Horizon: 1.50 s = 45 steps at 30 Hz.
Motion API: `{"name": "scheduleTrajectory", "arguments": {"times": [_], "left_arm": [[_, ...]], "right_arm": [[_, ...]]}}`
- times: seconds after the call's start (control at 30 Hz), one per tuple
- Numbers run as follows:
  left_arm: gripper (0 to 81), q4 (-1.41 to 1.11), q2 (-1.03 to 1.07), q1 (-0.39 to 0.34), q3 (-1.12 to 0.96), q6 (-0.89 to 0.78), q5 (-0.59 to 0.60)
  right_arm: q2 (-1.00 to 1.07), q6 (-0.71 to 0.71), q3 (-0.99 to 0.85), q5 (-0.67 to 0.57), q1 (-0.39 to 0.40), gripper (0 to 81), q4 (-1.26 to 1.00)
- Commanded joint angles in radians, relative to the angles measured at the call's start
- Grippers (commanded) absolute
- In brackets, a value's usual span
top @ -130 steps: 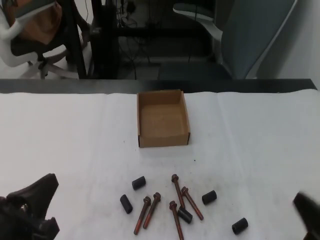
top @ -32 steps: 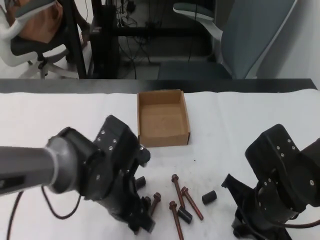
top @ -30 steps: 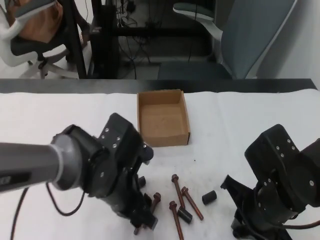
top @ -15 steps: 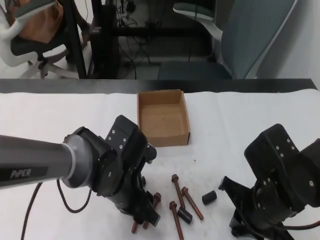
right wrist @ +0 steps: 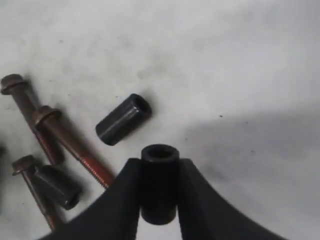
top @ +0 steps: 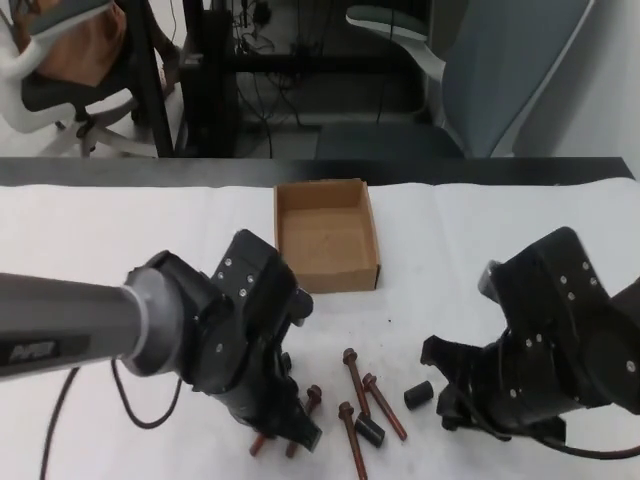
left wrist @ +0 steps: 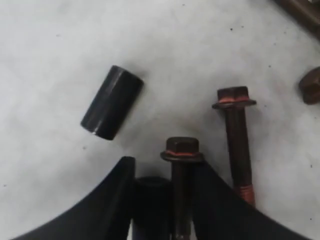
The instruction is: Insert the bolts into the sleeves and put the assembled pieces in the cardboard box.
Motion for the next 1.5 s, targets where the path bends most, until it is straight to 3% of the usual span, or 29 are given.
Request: {"name": "scheduleTrajectory", "arguments": {"times": [0.0,0.1,0.2,0.27,0.33,0.37,0.43,0.6,0.83,1.17,1.47], "left_arm": [[1.8,-0.04,-0.078,0.002,-0.003,-0.026,-0.021],[0.0,-0.099,-0.113,0.002,-0.003,-0.018,-0.017],[21.8,-0.124,-0.107,0.002,-0.003,0.044,0.038],[43.5,-0.118,-0.092,0.002,-0.003,0.046,0.038],[59.5,-0.105,-0.069,0.002,-0.003,0.049,0.002],[65.1,-0.095,-0.053,0.002,-0.003,0.049,-0.006],[69.0,-0.07,-0.02,0.002,-0.003,0.049,-0.008],[67.1,-0.04,0.002,0.002,-0.003,0.011,-0.003],[52.5,-0.069,0.002,0.002,-0.014,-0.1,0.132],[52.1,-0.046,-0.001,-0.001,-0.043,-0.095,0.302],[45.2,-0.03,0.035,-0.001,-0.042,-0.01,0.242]], "right_arm": [[-0.051,-0.107,-0.005,-0.009,0.003,0.0,-0.015],[-0.076,-0.138,-0.005,-0.007,0.003,0.0,-0.015],[-0.085,-0.138,-0.005,-0.004,0.003,0.0,-0.015],[-0.085,-0.138,-0.005,-0.004,0.003,0.0,-0.015],[-0.084,-0.138,-0.005,-0.012,0.003,0.0,-0.015],[-0.084,-0.135,-0.005,-0.012,0.003,0.0,-0.015],[-0.084,-0.132,-0.005,-0.012,0.003,0.0,-0.015],[-0.084,-0.132,-0.005,-0.017,0.003,0.0,-0.015],[-0.084,-0.138,-0.005,-0.014,0.003,0.0,-0.015],[-0.084,-0.138,-0.005,-0.004,0.003,0.0,-0.015],[-0.084,-0.138,-0.005,-0.003,0.003,0.0,-0.044]]}}
